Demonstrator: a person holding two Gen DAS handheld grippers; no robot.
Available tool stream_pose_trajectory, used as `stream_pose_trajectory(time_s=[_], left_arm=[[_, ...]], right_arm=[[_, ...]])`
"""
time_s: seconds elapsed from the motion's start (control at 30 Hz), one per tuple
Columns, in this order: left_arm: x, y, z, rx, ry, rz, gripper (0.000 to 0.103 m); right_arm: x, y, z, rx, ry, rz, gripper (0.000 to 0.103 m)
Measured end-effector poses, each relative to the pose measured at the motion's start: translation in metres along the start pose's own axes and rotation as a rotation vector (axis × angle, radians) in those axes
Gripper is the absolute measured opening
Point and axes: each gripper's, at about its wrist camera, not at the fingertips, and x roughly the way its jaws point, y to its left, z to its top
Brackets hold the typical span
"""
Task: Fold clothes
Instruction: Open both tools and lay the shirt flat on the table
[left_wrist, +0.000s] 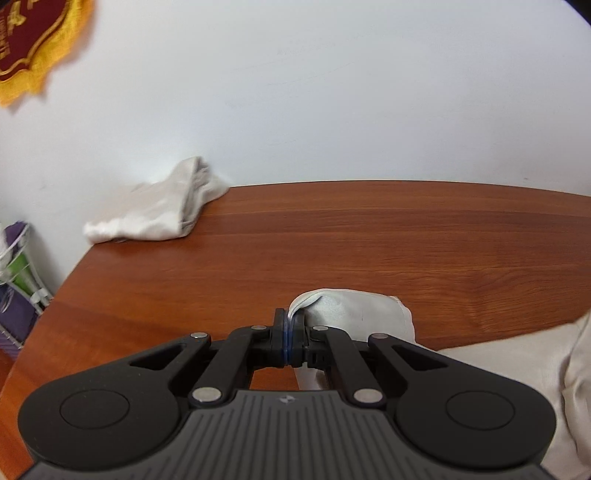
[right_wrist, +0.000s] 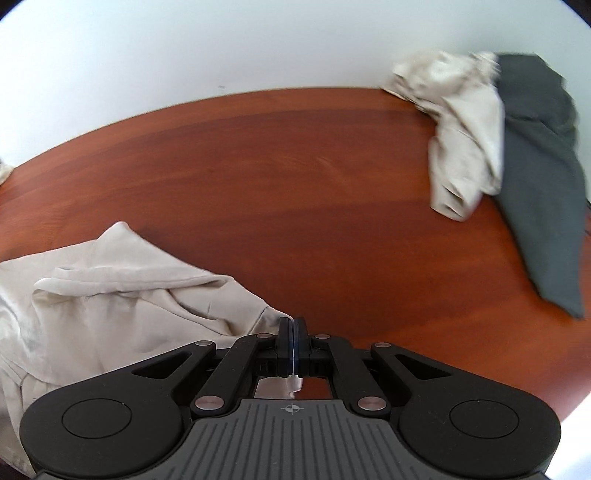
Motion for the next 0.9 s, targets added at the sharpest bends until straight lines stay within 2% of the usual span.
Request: stream_pose_trajectory(time_s=[0.17,0.27,0.3,0.33,0.37,0.4,0.47,0.6,0.7,0.77,0.9], left_arm=[[0.008,-0.024,0.006,0.026,0.004,-0.048,0.003],[0.015,-0.032,0.009,0.032,0.011,-0.043,0.004],[0.017,-0.033,0.009,0.030,0.018,-0.038,0.007],[0.019,-0.033,0.010,0.026,0.022,-0.025,0.008],[0.020,-0.033,0.011,0.022,0.027,-0.011,0.009],[0.022,-0.032,0.012,0.018,0.031,0.003,0.010],[0.021,-0.028,0.012,0.003,0.028,0.027,0.019],[0.014,-0.019,0.010,-0.032,0.036,0.023,0.021],[0.006,-0.015,0.006,-0.039,0.035,0.020,0.026],[0.001,-0.013,0.003,-0.054,0.034,0.021,0.039],[-0.009,-0.008,-0.001,-0.077,0.031,0.011,0.042]], right_arm=[[0.006,-0.019,-0.010,0.049,0.036,-0.066,0.003],[0.009,-0.022,-0.013,0.075,0.037,-0.080,0.005],[0.010,-0.021,-0.011,0.075,0.034,-0.089,0.006],[0.011,-0.019,-0.010,0.075,0.031,-0.098,0.007],[0.009,-0.016,-0.010,0.072,0.029,-0.103,0.015],[0.008,-0.015,-0.007,0.073,0.023,-0.094,0.017],[-0.001,-0.010,-0.007,0.080,-0.005,-0.067,0.017],[-0.012,0.009,-0.004,0.057,-0.033,-0.008,0.017],[-0.010,0.023,-0.002,0.028,-0.046,0.053,0.017],[-0.005,0.033,-0.001,-0.001,-0.041,0.088,0.018],[0.000,0.062,-0.008,-0.091,-0.029,0.154,0.018]])
